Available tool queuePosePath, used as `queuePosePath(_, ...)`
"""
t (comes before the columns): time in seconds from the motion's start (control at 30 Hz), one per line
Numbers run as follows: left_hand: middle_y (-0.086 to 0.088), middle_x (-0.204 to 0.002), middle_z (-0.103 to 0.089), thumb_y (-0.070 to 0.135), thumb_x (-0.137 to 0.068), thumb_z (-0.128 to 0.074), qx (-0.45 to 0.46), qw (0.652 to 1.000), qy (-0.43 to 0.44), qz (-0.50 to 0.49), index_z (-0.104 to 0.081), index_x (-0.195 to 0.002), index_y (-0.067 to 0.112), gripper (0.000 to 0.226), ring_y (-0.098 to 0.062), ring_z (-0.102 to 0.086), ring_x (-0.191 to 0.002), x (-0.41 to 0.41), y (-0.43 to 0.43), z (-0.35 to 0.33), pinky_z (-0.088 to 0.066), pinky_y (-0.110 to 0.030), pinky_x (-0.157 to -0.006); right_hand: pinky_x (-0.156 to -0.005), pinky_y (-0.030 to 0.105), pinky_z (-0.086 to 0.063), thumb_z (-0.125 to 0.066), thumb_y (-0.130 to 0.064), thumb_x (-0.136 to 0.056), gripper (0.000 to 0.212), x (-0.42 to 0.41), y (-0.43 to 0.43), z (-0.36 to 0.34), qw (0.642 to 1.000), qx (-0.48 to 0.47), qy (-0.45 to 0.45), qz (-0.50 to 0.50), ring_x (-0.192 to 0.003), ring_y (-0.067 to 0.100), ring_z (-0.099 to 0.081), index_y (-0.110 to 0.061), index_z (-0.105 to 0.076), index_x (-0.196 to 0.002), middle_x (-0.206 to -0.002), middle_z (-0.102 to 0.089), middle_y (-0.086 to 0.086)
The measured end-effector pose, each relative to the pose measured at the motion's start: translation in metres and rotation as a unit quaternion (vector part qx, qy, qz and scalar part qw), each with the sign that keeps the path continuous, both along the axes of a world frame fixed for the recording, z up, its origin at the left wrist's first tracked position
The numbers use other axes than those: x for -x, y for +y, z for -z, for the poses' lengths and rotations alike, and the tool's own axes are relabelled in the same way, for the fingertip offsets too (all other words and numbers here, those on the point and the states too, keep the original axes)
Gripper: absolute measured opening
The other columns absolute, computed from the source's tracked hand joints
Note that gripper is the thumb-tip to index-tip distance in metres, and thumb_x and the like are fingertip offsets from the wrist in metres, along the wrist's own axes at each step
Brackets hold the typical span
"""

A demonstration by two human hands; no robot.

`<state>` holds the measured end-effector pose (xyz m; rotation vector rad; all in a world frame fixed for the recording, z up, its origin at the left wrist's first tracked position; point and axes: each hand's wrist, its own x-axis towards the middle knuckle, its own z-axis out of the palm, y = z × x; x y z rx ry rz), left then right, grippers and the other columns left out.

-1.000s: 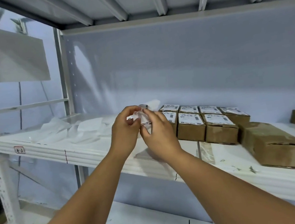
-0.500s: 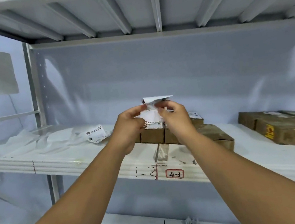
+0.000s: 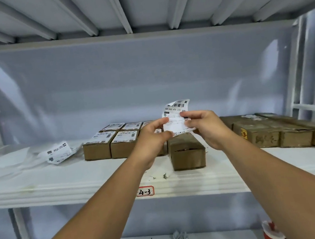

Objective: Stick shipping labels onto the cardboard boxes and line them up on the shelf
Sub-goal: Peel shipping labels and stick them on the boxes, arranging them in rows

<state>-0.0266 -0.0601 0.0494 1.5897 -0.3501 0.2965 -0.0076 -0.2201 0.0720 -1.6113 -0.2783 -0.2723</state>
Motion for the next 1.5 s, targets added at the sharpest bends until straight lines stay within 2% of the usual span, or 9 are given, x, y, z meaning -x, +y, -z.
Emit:
queuePosePath(0.17,0.001,-0.115,-0.061,-0.001,-0.085,-0.058,-0.015,1.000,0.015,-0.001,-0.058,-0.124,0.018,0.044,-0.013,-0.059,-0.091,-0.014,-0.015,0.016,-0.045,-0.020,-0.082,-0.050,0.005,-0.040,-0.050,0.012,-0.086,0.039,-0.010,-0.016,0.020,1.000,-0.002,0.022,0.007,-0.075,0.006,-0.058,-0.004,-0.063,-0.120,-0.115,-0.064,0.013)
queuePosePath(0.33,-0.002,-0.115,-0.065,-0.003,-0.085,-0.055,-0.015,1.000,0.006,-0.010,-0.057,-0.127,0.016,0.047,-0.006,-0.063,-0.097,-0.022,-0.022,0.033,-0.047,-0.025,-0.094,-0.082,0.026,-0.052,-0.048,0.015,-0.081,0.042,-0.025,-0.016,0.045,0.997,-0.069,0.042,0.003,-0.102,0.026,-0.064,-0.004,-0.065,-0.115,-0.118,-0.064,0.017)
queuePosePath(0.47,0.008,-0.105,-0.062,-0.008,-0.088,-0.049,0.005,1.000,-0.025,-0.006,-0.055,-0.128,0.011,0.045,0.021,-0.058,-0.077,-0.024,-0.026,0.043,-0.043,-0.001,-0.068,-0.076,0.026,-0.052,-0.048,0.013,-0.080,0.041,-0.029,-0.014,0.056,0.993,-0.106,0.042,0.011,-0.095,0.024,-0.066,-0.006,-0.067,-0.112,-0.111,-0.067,0.016)
queuePosePath(0.67,0.002,-0.088,-0.062,-0.004,-0.090,-0.047,0.014,0.999,-0.038,-0.016,-0.058,-0.125,0.015,0.041,0.002,-0.056,-0.071,-0.030,-0.027,0.051,-0.043,-0.006,-0.063,-0.078,0.032,-0.054,-0.049,0.011,-0.082,0.041,-0.027,-0.013,0.064,0.991,-0.126,0.039,0.004,-0.090,0.023,-0.067,-0.010,-0.068,-0.111,-0.105,-0.069,0.010)
queuePosePath(0.77,0.016,-0.094,-0.061,0.004,-0.092,-0.052,0.015,0.999,-0.049,-0.018,-0.058,-0.125,0.015,0.035,0.017,-0.057,-0.076,-0.030,-0.028,0.052,-0.040,0.000,-0.068,-0.086,0.037,-0.052,-0.050,0.009,-0.081,0.042,-0.028,-0.013,0.066,0.995,-0.098,0.029,0.016,-0.096,0.025,-0.066,-0.012,-0.068,-0.113,-0.109,-0.068,0.009)
queuePosePath(0.87,0.010,-0.083,-0.061,0.007,-0.091,-0.056,0.016,0.998,-0.048,-0.023,-0.059,-0.124,0.014,0.034,0.010,-0.057,-0.074,-0.031,-0.029,0.053,-0.041,-0.001,-0.069,-0.089,0.038,-0.051,-0.051,0.008,-0.081,0.044,-0.028,-0.013,0.068,0.997,-0.074,0.022,0.029,-0.099,0.025,-0.066,-0.014,-0.067,-0.115,-0.113,-0.068,0.008)
queuePosePath(1.0,0.005,-0.067,-0.039,0.004,-0.091,-0.055,-0.013,0.998,-0.055,-0.038,-0.056,-0.128,0.016,0.039,-0.003,-0.041,-0.063,-0.032,-0.030,0.054,-0.035,-0.010,-0.059,-0.092,0.038,-0.053,-0.052,0.006,-0.081,0.045,-0.027,-0.011,0.068,0.997,-0.059,0.013,0.038,-0.102,0.023,-0.065,-0.015,-0.066,-0.118,-0.116,-0.066,0.007)
queuePosePath(1.33,0.014,-0.070,-0.036,0.007,-0.093,-0.053,-0.091,0.990,-0.093,-0.056,-0.048,-0.136,0.017,0.044,-0.003,-0.038,-0.056,-0.033,-0.031,0.054,-0.031,-0.009,-0.052,-0.095,0.043,-0.051,-0.053,0.007,-0.082,0.046,-0.026,-0.011,0.068,0.996,-0.078,0.017,0.032,-0.103,0.024,-0.065,-0.013,-0.063,-0.121,-0.115,-0.066,0.008)
queuePosePath(1.5,0.011,-0.069,-0.033,0.008,-0.091,-0.055,-0.093,0.989,-0.095,-0.070,-0.049,-0.135,0.018,0.045,0.000,-0.038,-0.051,-0.034,-0.032,0.055,-0.031,-0.009,-0.052,-0.085,0.032,-0.055,-0.051,0.008,-0.083,0.047,-0.024,-0.011,0.067,0.997,-0.064,0.009,0.036,-0.096,0.019,-0.066,-0.012,-0.062,-0.124,-0.115,-0.066,0.007)
